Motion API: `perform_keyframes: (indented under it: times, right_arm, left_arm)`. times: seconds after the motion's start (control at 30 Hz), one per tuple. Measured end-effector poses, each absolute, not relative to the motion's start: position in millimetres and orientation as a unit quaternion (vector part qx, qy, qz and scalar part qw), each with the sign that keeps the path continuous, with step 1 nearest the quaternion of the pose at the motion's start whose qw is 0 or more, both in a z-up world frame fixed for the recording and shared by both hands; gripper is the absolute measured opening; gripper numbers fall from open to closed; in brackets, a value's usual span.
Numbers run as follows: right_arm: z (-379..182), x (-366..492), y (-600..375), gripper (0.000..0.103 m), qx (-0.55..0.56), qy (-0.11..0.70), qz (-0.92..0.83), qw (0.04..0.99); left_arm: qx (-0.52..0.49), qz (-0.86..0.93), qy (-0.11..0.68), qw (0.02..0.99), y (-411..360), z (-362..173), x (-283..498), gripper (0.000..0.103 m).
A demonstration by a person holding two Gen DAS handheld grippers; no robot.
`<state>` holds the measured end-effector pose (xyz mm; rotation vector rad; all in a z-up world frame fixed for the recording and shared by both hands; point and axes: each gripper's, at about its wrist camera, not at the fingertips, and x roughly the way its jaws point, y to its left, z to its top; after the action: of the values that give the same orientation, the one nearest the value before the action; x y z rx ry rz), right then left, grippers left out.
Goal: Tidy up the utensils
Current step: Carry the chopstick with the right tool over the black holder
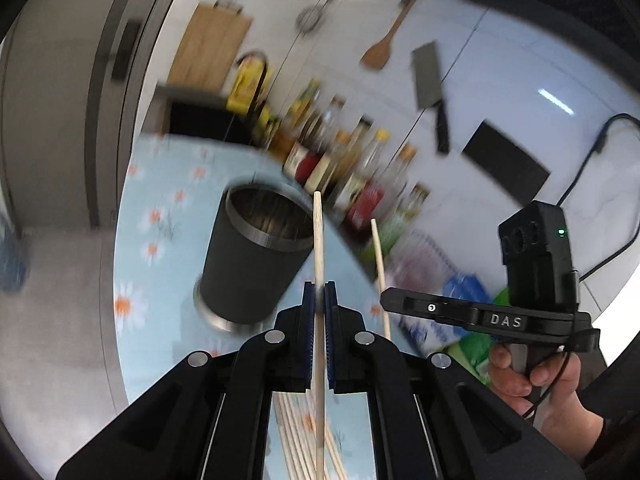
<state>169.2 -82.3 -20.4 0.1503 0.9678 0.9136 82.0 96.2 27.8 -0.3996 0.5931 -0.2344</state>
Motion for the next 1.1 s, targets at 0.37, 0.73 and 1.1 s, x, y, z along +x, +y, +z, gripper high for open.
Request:
perform_keyframes:
  times: [0.37,0.73,1.1]
  right_arm:
    - [34.0,206.7,-65.9,0.006,0.099,0.335,0.471,0.81]
    - [75.4,230.5,-21.1,0.006,0.066,0.249,0.464,0.848]
    - [36.6,263.2,-5.3,0.006,0.061,0.253,0.422,0.869]
  left_arm:
    - [-0.169,-0.116,0.187,0.961,121.8,70.8,116.0,0.003]
    - [-0.135,-0.092,0.105,0.981,124.2,100.2,158.6,0.004]
    - [-0.151,-0.07,0.084,0.982,140.0,64.9,187.0,0.004]
